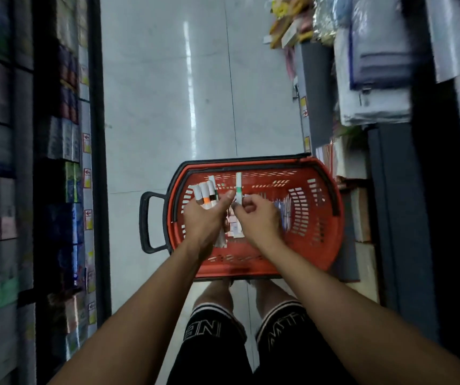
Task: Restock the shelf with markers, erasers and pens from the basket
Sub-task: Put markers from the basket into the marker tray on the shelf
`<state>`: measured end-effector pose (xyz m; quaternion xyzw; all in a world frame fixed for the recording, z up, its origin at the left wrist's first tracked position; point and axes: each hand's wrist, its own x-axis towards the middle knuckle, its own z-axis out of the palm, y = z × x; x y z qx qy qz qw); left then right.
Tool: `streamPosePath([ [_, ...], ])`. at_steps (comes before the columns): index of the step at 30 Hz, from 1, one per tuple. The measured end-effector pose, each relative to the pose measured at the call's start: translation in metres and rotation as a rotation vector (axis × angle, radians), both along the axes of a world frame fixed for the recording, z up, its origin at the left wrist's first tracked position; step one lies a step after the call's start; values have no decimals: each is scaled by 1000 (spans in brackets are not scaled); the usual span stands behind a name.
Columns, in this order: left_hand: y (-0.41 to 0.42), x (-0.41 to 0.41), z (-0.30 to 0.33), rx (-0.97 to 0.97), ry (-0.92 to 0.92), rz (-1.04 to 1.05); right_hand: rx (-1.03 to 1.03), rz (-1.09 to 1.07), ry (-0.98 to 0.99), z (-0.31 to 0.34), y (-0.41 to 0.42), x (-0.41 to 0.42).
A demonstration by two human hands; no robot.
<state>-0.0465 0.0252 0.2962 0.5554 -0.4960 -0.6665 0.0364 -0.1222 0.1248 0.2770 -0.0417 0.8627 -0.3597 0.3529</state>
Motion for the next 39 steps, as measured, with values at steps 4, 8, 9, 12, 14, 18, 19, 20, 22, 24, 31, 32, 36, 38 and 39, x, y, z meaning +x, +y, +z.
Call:
streamPosePath([
  [4,16,2,56,-38,84,22,-103,-22,69,68,21,2],
  [8,30,13,97,-29,86,-18,-173,-26,67,120,44,14],
  [9,33,16,105,-14,86,-27,-188,-25,75,130,50,18],
  [12,38,25,126,102,142,-69,-227,-45,132,158,66,31],
  [14,42,30,141,159,215,-132,-255,-70,186,173,75,40],
  [18,47,43,175,141,309,-343,-263,-142,348,202,94,62],
  [19,49,47,183,148,339,-392,-252,-172,389,209,98,70],
  [20,51,50,190,153,367,-428,-238,-201,426,215,103,79],
  [22,55,56,203,135,397,-475,-199,-244,479,225,111,98],
  [24,60,60,211,98,404,-528,-167,-273,507,232,120,117],
  [31,109,75,224,76,421,-780,-107,-494,543,257,167,182],
  [32,121,79,226,94,447,-812,-102,-531,539,260,176,190],
  [36,172,95,238,108,414,-924,-20,-680,607,272,219,225],
  [38,192,102,239,98,367,-945,19,-727,649,277,238,239],
  [39,209,109,243,109,370,-986,33,-762,670,279,252,252],
])
